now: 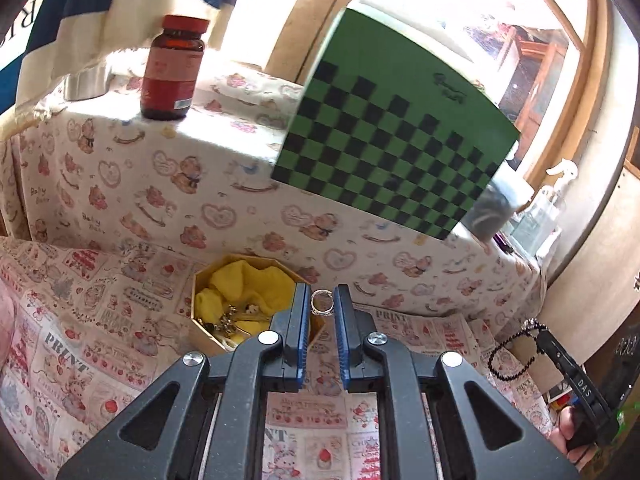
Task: Organize jewelry
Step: 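Carry the ring and bracelet over the box and lower them inside, then open both grippers in the box and withdraw them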
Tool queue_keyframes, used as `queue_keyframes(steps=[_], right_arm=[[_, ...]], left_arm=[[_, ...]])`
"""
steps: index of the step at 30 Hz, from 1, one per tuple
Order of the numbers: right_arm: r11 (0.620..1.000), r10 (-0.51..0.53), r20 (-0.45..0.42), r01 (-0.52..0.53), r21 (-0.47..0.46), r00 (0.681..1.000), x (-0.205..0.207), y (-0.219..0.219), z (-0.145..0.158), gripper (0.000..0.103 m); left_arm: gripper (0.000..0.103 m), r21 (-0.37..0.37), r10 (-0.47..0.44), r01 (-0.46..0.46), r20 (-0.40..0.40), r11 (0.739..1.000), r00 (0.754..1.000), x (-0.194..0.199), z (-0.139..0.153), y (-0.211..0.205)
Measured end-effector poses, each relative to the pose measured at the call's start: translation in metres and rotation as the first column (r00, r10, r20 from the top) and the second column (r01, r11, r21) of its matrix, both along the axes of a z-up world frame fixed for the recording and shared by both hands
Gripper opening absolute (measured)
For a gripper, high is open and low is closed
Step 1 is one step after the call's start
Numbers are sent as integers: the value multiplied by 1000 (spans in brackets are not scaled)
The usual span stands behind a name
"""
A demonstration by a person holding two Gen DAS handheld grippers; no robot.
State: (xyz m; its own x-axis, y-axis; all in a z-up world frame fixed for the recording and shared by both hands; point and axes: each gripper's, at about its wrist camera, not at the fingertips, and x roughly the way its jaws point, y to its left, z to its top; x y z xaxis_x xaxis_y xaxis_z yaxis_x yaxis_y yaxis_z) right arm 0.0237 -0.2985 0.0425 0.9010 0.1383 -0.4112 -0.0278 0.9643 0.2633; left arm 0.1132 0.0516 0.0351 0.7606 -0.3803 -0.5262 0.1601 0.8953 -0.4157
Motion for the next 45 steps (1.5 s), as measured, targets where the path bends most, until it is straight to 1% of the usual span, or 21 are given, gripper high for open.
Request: queue_keyframes(steps=[1,3,5,9,12,15,19,23,26,30,33,36,39,41,43,45], right_arm=[[1000,8,3,-8,-7,1000,0,3,0,12],[1000,15,24,-14,-22,1000,-1,9,1,12],[999,20,28,-19,-38,999,1,16,3,12],[997,48,23,-47,-62,999,9,38,11,12],[993,86,32,-83,-86,996,16,61,20,12],[988,126,36,-122,-91,991,25,86,31,12],[981,188,28,-186,-61,982,41,120,41,12],[968,247,29,-245,-59,969,57,151,46,12],[958,281,12,-280,-58,959,72,172,44,12],[951,308,-13,-308,-39,951,90,193,36,12],[946,320,-36,-322,-36,947,100,207,28,12],[942,328,-49,-331,-55,943,107,221,18,12],[938,337,-73,-342,-56,939,114,230,7,12],[936,343,-87,-348,-49,935,119,235,1,12],[935,344,-99,-350,-50,934,123,241,-4,12],[934,346,-111,-353,-51,932,127,245,-9,12]], left_arm=[[11,-21,13,-13,-3,1000,1000,4,-4,6],[11,-68,9,-10,-19,998,1000,11,-11,18],[11,-93,17,-21,-39,995,999,16,-18,25],[11,-109,21,-27,-53,994,998,19,-20,33],[11,-122,13,-19,-47,992,999,17,-20,35],[11,-153,7,-11,-26,988,1000,17,-23,39],[11,-177,5,-14,-51,984,999,25,-33,42],[11,-200,8,-27,-92,979,996,34,-42,47],[11,-211,9,-37,-129,977,992,38,-49,47],[12,-216,-1,-25,-117,976,993,38,-50,44],[12,-221,-4,-24,-125,975,992,41,-53,43],[12,-225,22,-50,-126,973,992,41,-54,46],[12,-238,52,-77,-108,968,993,35,-49,56],[12,-231,85,-103,-84,968,993,28,-42,62],[14,-203,125,-131,-45,970,991,20,-36,67],[14,-153,173,-174,-19,973,985,14,-31,70]])
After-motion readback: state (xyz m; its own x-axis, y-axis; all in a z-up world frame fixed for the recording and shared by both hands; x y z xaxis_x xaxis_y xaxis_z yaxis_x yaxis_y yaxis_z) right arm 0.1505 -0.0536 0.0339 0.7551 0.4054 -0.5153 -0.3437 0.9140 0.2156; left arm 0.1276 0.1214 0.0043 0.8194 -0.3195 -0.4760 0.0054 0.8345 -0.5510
